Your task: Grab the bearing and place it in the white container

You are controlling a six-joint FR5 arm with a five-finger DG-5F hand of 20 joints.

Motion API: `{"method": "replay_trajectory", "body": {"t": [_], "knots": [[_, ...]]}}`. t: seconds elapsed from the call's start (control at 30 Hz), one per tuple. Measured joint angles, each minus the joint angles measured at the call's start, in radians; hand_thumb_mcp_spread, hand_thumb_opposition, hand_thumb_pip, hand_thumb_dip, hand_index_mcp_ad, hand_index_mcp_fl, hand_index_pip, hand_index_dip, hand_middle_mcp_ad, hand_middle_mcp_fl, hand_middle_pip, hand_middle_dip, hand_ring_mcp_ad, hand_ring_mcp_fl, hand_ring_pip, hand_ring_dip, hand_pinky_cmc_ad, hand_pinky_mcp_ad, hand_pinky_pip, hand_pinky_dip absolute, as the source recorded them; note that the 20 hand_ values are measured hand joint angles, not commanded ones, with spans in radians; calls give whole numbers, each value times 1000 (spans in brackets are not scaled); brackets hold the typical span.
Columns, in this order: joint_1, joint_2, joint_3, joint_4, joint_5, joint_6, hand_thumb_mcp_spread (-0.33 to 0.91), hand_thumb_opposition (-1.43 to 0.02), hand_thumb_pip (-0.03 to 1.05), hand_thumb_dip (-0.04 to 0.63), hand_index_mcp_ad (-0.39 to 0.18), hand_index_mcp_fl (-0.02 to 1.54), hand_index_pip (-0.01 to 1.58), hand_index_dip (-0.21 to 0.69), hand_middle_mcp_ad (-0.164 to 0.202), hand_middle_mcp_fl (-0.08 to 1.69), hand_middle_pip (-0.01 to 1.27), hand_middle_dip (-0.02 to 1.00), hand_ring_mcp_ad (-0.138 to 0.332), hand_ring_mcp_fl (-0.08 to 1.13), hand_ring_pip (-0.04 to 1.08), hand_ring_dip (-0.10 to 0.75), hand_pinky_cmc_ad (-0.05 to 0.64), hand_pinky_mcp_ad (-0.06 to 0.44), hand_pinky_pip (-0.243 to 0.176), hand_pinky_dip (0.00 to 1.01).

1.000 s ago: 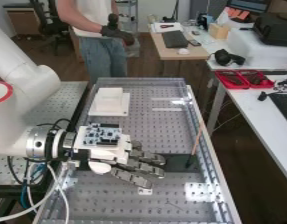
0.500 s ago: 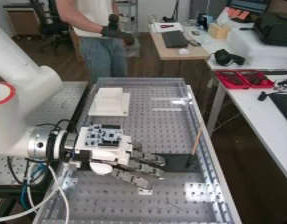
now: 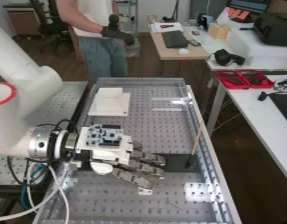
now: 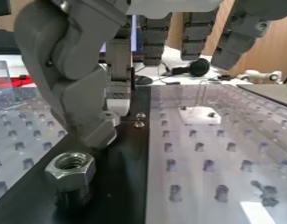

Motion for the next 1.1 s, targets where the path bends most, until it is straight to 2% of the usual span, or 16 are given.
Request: {"method": "replay_trajectory", "body": {"t": [0.27,0.43,1.1], "knots": [[1,-3,1,7,-1,2,415,-920,670,300,-105,3,1477,187,33,0,131,140,159,-2,77,42,363,248,-91,180],[1,-4,4,4,-1,1,415,-920,670,300,-105,87,1508,185,37,0,131,140,159,-2,77,42,367,248,-91,180],[0,-7,4,7,0,2,415,-916,663,300,-101,122,1504,173,35,0,131,140,154,-2,79,42,367,248,-91,180]]}}
